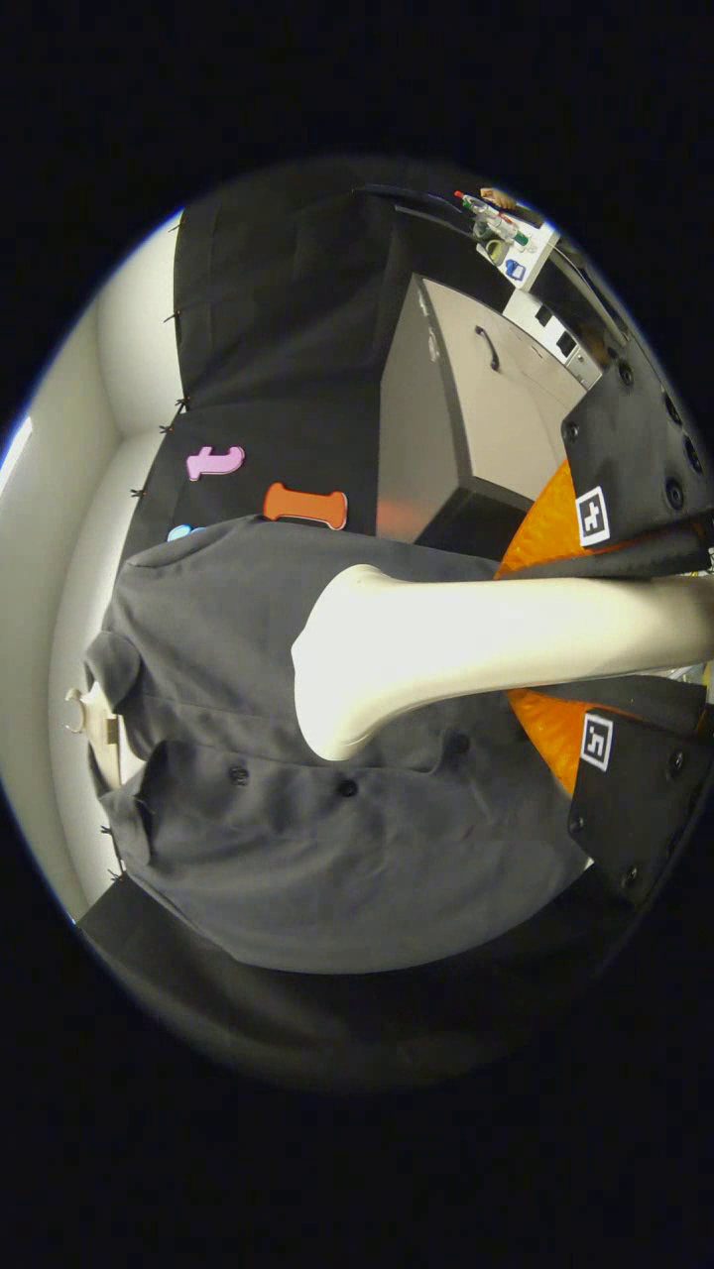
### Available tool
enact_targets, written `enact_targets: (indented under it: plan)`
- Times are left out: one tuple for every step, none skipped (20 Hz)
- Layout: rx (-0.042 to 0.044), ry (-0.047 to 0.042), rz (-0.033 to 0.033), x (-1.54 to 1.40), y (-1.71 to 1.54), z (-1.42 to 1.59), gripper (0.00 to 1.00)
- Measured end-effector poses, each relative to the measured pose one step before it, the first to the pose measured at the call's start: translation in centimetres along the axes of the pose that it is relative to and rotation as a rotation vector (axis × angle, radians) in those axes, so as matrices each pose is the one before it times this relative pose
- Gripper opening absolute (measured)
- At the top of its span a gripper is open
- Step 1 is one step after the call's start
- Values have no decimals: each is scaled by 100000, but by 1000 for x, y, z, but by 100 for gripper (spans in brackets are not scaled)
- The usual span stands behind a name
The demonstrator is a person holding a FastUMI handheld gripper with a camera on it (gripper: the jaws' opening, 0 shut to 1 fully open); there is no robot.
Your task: Iron the clothes twice with a garment steamer, once on the left side and once on the right side.
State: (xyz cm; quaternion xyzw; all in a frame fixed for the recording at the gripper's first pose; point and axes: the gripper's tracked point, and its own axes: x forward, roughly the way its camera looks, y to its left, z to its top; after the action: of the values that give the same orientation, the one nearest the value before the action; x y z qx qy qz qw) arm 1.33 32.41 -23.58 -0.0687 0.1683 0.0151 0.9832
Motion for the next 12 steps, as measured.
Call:
enact_targets:
  plan:
    - [-60, -3161, 865, 17, 424, 1902, 47]
    - [180, -3351, 1063, -18, 556, 1917, 47]
    - [321, -3363, 1234, -37, 551, 1675, 47]
    - [466, -3400, 1072, 249, 718, 1752, 47]
    - [78, -3094, 1129, -298, 747, 1378, 47]
    - [235, -2258, 1138, 143, 888, 1423, 47]
    - [47, -1182, 1290, -42, 1031, 920, 47]
    - [461, -989, 1858, 496, 1296, 751, 47]
    - [1068, -560, 3024, 525, 1411, 605, 47]
    - [1218, 143, 3261, 511, 1351, 481, 47]
    - [509, -82, 2210, 660, 1092, 328, 47]
    - [-69, -213, 1273, 459, 852, 230, 47]
